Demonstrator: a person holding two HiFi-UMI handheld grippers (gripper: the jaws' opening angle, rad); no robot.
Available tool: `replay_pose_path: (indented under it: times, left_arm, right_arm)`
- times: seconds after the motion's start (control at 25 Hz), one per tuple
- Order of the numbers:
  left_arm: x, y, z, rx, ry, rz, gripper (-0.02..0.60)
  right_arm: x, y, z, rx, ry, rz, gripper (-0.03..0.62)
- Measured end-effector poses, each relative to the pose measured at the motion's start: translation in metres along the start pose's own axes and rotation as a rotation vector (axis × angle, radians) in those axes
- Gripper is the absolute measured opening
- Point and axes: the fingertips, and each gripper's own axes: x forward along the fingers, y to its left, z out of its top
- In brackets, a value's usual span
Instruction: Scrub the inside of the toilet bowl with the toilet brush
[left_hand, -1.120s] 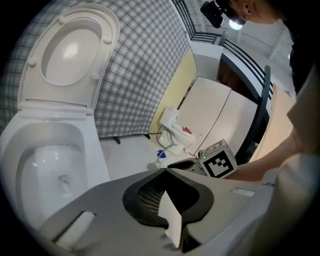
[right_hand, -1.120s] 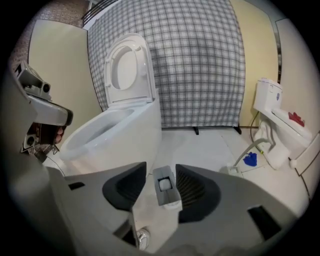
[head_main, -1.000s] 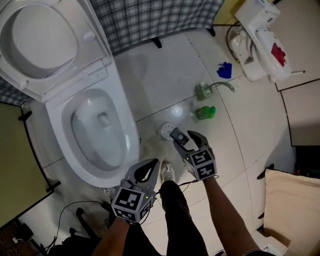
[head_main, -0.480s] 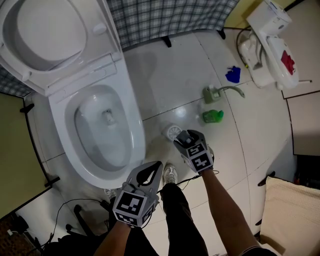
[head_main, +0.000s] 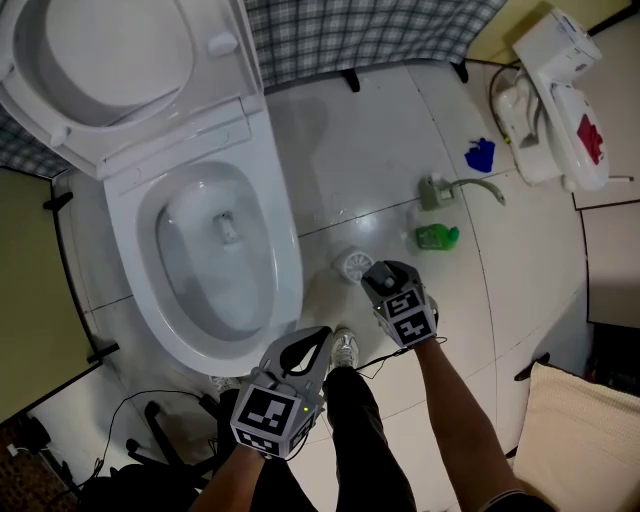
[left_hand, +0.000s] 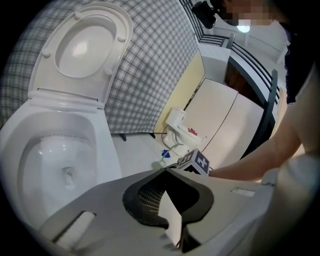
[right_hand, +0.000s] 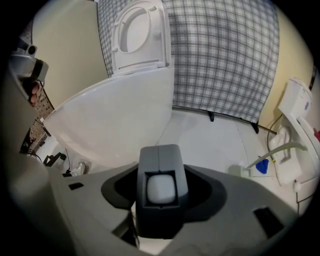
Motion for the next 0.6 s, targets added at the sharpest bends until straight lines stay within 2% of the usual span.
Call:
replay_pose_path:
  times: [0.2,0.4,0.6]
  left_arm:
    - [0.002,-0.001,0.0,-0.005,-0.001,-0.004,0.009]
    - [0.0,-0.001,0.002,-0.005,-0.007,0.0,0.009]
    - [-0.005,0.002,0.007,0.001,-0.016,0.002,0.009]
  right_arm:
    - [0.001,-0.008,-0.007,-0.018,0.007,-0.053,0.224]
    - [0.0,-0.009,-0.01,-0.021,0.016,-0.07,0.218]
    - [-0.016,-0.013,-0.002,0.013,0.004,-0.101,0.218]
